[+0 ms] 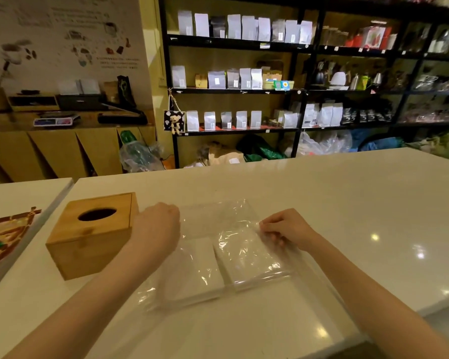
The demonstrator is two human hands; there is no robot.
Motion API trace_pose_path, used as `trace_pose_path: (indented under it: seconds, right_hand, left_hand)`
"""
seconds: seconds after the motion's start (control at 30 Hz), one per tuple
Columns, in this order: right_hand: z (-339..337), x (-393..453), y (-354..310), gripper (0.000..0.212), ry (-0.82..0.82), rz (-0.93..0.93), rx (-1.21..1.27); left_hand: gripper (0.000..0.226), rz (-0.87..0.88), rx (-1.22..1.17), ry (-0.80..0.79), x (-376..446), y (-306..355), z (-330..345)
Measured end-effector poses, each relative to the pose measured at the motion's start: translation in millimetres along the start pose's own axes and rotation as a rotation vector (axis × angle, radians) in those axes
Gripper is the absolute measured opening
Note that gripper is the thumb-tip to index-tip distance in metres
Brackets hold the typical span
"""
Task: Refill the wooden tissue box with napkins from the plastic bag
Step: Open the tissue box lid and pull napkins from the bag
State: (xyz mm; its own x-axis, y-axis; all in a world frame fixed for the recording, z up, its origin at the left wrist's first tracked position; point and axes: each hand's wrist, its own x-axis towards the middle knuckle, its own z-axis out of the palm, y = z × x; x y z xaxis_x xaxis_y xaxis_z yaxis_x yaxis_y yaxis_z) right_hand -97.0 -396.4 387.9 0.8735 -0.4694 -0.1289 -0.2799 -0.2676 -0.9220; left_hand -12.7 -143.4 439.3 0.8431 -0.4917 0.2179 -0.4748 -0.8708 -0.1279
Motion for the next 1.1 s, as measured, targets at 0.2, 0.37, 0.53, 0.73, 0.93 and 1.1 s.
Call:
trace_pose_path:
  seconds: [0.2,0.37,0.53,0.73,0.93,1.1]
  right_hand:
    - [1,-1,-3,0.007,0.06,0.015,0.037]
    - [3,-4,1,0.008,0.152,-0.02,-0.004]
    - [4,-6,6,0.006,0.215,-0.102,-0.064]
    - [-3,-12,-4,0.01,0.239,-0.229,-0.123]
    - [-22,-17,-39,0.011,0.116,-0.3,-0.1]
    - [-27,-13,-60,0.007,0.023,-0.25,-0.422]
  left_hand:
    - [0.04,0.342,-0.523,-0.242,39,55,14]
    - [0.05,0.245,-0.916,-0.477,57,69,42]
    - [0.056,0.23,-0.973,-0.549,64,68,60]
    - [0.059,0.22,-1.016,-0.571,65,69,66]
    - [0.059,0.158,-1.162,-0.446,62,56,39]
    - [0.036,0.32,-0.876,-0.602,47,8,-1]
